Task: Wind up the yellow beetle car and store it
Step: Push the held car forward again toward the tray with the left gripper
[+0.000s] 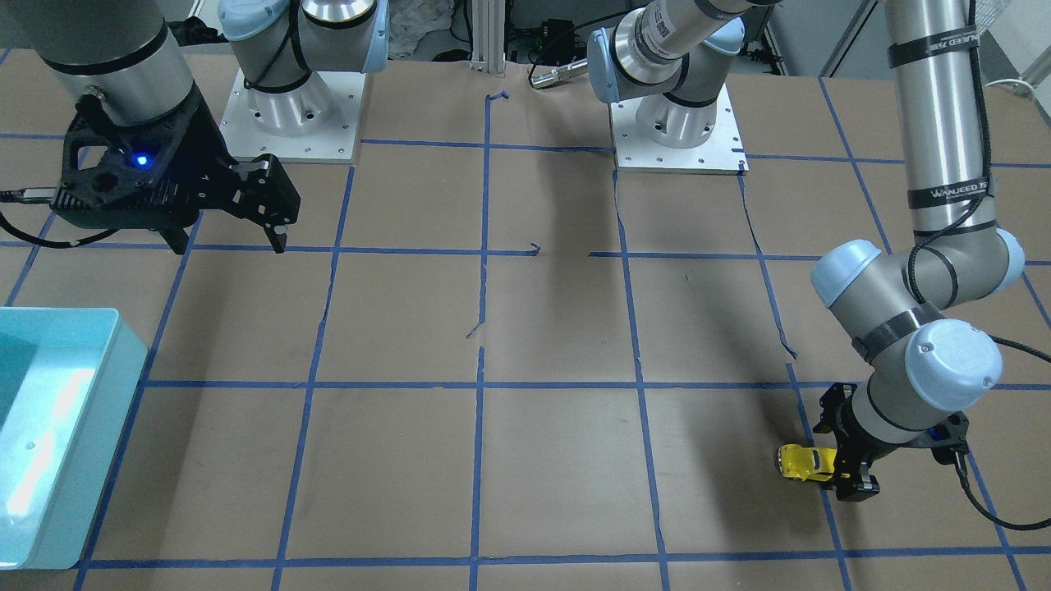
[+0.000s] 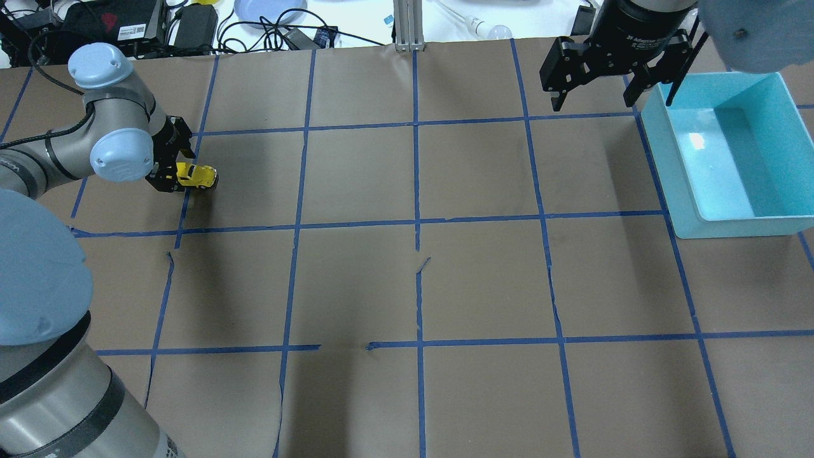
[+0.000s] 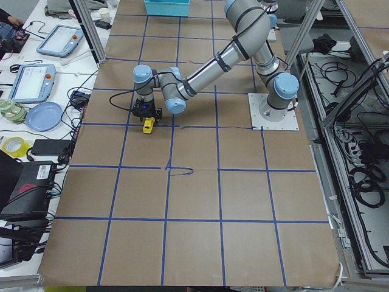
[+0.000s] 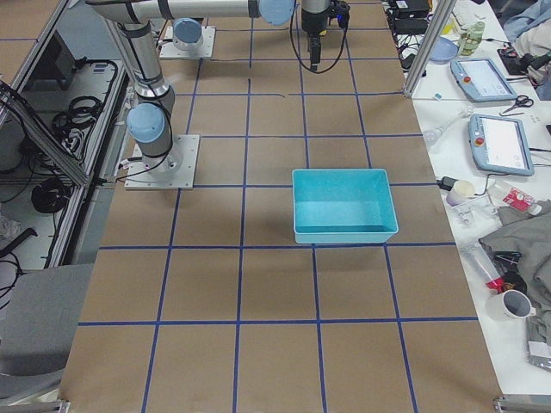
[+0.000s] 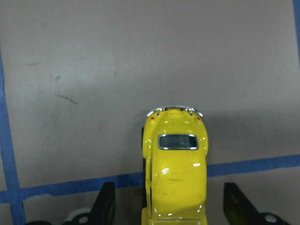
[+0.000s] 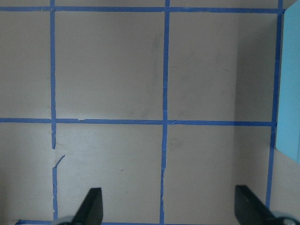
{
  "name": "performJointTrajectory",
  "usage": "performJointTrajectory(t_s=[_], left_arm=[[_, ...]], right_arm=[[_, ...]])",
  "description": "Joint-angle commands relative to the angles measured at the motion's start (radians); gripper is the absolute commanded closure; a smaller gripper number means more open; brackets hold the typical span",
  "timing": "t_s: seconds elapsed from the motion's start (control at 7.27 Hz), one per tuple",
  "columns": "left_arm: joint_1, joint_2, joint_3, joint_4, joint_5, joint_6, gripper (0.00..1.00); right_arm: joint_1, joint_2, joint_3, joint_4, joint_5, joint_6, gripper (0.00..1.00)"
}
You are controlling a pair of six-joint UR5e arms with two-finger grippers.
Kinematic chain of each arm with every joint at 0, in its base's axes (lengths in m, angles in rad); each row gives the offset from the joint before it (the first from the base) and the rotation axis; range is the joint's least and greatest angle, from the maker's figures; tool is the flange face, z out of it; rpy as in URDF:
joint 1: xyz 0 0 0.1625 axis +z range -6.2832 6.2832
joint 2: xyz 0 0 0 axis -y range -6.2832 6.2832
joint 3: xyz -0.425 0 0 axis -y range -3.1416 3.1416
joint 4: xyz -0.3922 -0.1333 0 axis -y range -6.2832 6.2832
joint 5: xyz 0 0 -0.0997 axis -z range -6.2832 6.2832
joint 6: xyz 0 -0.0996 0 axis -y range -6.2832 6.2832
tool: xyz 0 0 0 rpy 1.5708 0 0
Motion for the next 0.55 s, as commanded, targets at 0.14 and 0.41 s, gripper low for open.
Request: performJointTrajectory(t_s=[0.14,0.41], left_arm=[[0.0,-0.004,0.009,0.005,-0.014,0.001,1.0],[-0.015,0.018,0.012,-0.001,-0.05,-0.016,1.0]], right_arm=[[0.0,0.0,0.0,0.0,0.0,0.0,0.0],[0.0,0.0,0.0,0.0,0.0,0.0,0.0]])
